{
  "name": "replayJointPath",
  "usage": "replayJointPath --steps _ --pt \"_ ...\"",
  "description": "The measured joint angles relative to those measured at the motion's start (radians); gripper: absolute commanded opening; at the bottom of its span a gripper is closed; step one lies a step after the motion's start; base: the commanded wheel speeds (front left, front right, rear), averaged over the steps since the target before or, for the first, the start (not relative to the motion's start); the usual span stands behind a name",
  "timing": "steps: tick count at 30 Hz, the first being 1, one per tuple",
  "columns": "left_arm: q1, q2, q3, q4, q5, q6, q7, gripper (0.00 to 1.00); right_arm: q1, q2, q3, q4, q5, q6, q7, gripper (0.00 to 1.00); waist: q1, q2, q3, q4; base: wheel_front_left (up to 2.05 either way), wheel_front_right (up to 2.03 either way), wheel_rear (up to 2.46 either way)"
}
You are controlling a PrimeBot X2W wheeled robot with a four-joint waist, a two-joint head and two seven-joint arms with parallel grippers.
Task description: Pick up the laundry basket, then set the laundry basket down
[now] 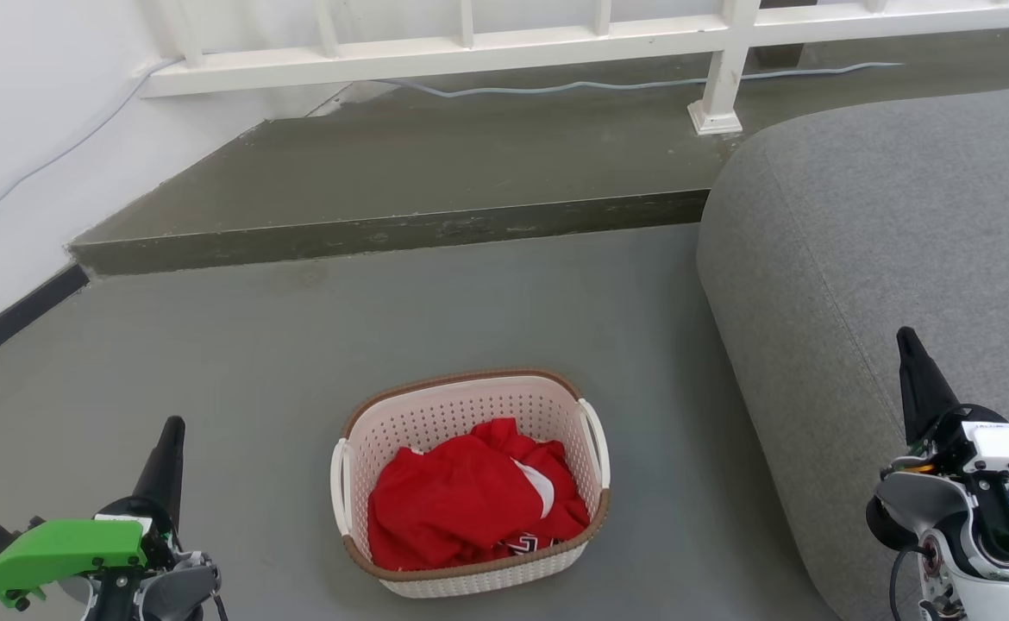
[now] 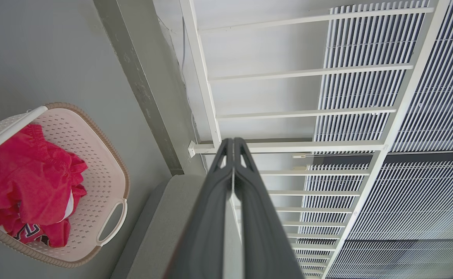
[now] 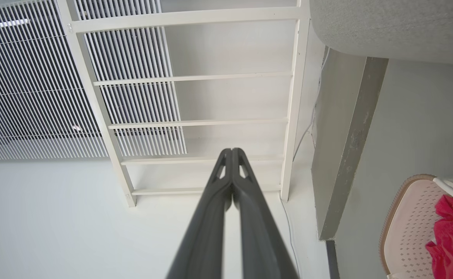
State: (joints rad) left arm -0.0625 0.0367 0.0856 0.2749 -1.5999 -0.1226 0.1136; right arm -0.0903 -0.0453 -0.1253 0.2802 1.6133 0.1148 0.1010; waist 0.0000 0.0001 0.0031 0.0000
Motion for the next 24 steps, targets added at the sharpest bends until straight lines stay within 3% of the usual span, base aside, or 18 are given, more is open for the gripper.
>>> replayJointPath --steps 24 --pt "0.000 0.000 0.000 0.000 0.000 0.000 0.000 0.00 0.000 0.000 0.000 0.000 0.000 0.000 0.001 0.00 0.0000 0.0000 0.000 0.000 0.00 0.00 0.00"
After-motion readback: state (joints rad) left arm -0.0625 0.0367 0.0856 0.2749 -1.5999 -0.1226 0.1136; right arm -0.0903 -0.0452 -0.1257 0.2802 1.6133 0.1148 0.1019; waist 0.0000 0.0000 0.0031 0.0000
